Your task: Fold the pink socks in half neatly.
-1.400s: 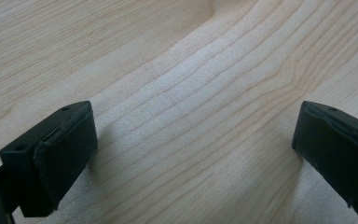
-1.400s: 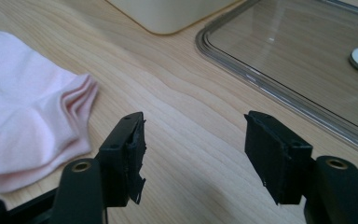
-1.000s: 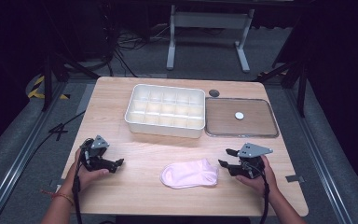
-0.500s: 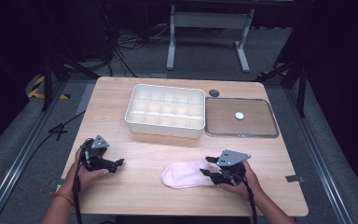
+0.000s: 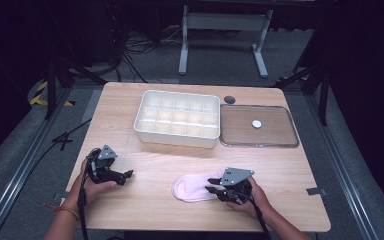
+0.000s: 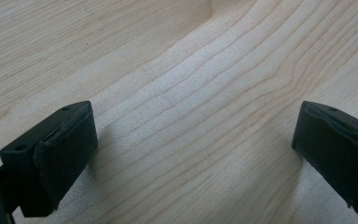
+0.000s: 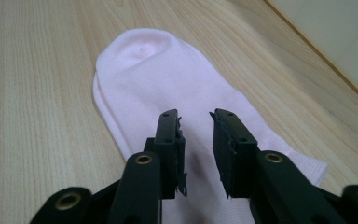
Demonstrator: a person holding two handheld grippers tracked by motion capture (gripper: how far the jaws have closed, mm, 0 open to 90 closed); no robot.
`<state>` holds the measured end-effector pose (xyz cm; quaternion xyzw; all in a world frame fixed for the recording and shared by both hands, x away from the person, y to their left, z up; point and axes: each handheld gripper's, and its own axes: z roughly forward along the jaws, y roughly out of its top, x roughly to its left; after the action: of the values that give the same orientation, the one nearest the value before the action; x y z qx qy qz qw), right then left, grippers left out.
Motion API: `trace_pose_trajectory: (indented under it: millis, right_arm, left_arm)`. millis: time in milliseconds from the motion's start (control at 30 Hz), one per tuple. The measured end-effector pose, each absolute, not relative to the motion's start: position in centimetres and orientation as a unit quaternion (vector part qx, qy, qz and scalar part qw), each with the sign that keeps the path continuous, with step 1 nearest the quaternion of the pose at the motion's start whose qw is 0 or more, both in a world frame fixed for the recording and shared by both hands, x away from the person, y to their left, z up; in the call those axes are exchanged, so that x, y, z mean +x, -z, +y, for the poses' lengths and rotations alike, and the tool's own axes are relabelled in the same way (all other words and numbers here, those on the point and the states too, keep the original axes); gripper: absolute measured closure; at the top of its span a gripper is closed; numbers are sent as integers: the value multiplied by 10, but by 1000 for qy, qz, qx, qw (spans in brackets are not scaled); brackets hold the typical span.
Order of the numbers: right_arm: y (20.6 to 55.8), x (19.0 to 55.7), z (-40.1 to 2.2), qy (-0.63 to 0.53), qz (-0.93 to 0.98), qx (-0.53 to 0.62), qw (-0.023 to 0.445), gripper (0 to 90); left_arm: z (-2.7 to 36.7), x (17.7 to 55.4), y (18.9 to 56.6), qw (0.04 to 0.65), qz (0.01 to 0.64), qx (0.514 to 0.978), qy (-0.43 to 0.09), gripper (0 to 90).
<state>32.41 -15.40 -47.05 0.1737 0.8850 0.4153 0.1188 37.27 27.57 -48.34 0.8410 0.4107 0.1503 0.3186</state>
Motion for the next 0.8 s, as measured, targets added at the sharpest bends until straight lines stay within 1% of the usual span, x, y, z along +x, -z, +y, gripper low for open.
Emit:
trace_pose_trajectory:
  millis: [100, 133, 233, 267, 333, 367, 433, 600, 667, 767, 800]
  right_arm:
    - [473, 325, -153, -409, 891, 168, 104, 800]
    - [475, 325, -152, -406, 894, 167, 94, 810]
    - [478, 325, -152, -402, 896, 164, 91, 828]
    - [478, 325, -152, -403, 896, 164, 90, 828]
    - [479, 326, -152, -405, 895, 164, 87, 829]
    - [479, 326, -153, -407, 895, 165, 85, 830]
    - [479, 326, -153, -405, 895, 166, 84, 830]
    - [480, 326, -153, -408, 893, 168, 84, 833]
    - [480, 327, -153, -410, 893, 169, 80, 833]
    - [481, 328, -154, -411, 892, 173, 77, 834]
    - [481, 328, -154, -411, 892, 173, 77, 834]
  left_arm:
    - [276, 372, 483, 318, 403, 844, -156, 9]
    - [275, 371, 482, 318, 409, 843, -147, 24]
    - [273, 370, 481, 317, 411, 841, -153, 60]
    - [271, 370, 480, 320, 411, 840, -154, 76]
    - [269, 369, 480, 326, 406, 841, -148, 135]
    - [269, 369, 480, 326, 406, 841, -148, 145]
    - [268, 369, 479, 324, 394, 847, -150, 148]
    - [264, 368, 478, 332, 394, 846, -138, 171]
    - [262, 367, 477, 345, 395, 842, -122, 173]
    - [255, 365, 470, 376, 384, 835, -114, 187]
    - [255, 365, 470, 376, 384, 835, -114, 195]
